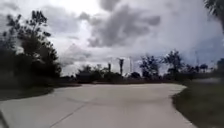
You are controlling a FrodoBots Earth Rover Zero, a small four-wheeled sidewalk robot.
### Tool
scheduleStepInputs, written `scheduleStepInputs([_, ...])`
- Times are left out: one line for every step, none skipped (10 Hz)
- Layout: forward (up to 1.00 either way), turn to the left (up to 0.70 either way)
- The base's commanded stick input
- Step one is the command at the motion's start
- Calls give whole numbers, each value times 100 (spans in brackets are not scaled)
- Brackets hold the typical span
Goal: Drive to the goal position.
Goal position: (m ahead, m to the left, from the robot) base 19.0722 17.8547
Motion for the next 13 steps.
scheduleStepInputs([85, 0])
scheduleStepInputs([85, 0])
scheduleStepInputs([85, 0])
scheduleStepInputs([85, 0])
scheduleStepInputs([85, 0])
scheduleStepInputs([85, 0])
scheduleStepInputs([85, 0])
scheduleStepInputs([85, 0])
scheduleStepInputs([85, 0])
scheduleStepInputs([85, 0])
scheduleStepInputs([85, 0])
scheduleStepInputs([85, 0])
scheduleStepInputs([85, 0])
